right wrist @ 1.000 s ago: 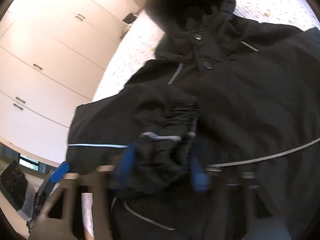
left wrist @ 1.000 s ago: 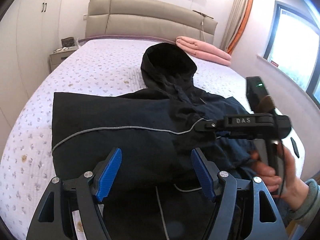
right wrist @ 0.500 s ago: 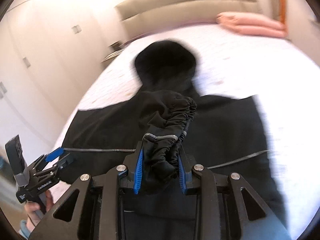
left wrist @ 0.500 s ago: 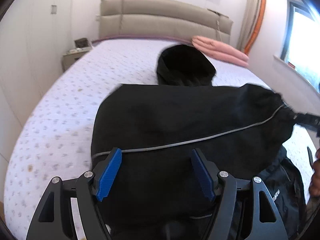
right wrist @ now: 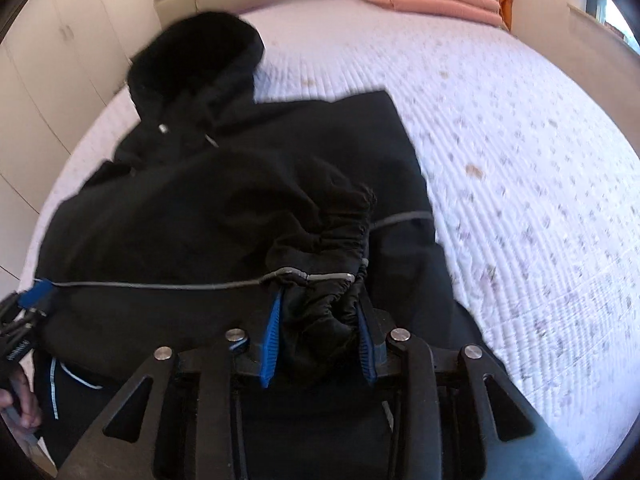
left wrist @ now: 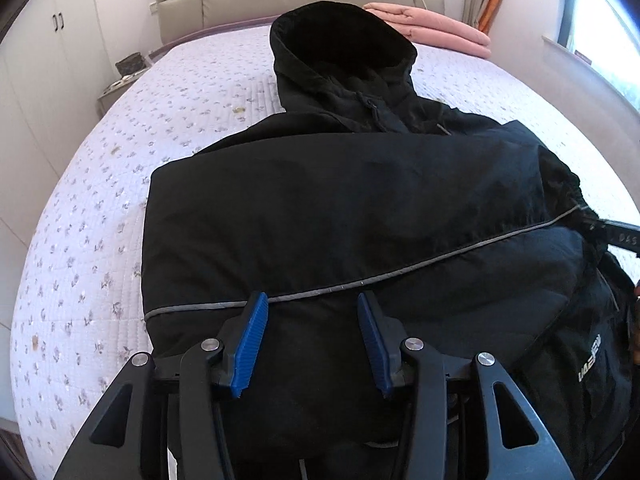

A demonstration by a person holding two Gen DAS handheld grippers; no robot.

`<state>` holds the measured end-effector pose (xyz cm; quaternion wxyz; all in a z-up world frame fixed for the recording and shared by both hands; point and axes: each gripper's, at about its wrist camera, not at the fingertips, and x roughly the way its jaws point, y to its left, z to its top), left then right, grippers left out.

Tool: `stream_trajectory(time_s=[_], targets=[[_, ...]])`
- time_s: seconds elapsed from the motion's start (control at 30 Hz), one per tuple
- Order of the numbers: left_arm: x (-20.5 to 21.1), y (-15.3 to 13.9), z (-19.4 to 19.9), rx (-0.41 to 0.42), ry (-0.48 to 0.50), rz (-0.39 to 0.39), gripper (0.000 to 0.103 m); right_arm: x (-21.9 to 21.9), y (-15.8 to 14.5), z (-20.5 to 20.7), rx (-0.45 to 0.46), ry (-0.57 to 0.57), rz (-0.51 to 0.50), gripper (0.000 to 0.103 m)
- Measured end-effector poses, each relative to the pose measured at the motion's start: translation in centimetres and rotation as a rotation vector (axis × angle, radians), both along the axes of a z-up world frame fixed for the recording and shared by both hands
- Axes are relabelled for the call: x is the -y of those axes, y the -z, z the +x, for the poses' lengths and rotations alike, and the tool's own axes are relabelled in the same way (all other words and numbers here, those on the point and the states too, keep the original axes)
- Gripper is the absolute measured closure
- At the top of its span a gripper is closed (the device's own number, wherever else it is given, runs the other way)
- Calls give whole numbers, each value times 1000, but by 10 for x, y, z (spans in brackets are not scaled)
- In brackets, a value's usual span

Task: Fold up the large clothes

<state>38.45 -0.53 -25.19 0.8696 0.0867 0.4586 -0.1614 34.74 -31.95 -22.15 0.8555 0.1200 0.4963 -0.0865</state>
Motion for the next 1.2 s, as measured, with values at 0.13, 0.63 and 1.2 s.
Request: stream_trajectory(time_s=[0.13, 0.63, 1.2], targets=[[1, -2, -4, 17, -14, -9, 53, 7, 13, 3, -8, 32, 36, 66], [17, -60, -3, 73, 44, -167, 43, -83, -83, 31, 144, -181, -73, 40], [35, -17, -14, 17, 149, -54, 39, -95, -10, 43, -51, -341, -66, 40]])
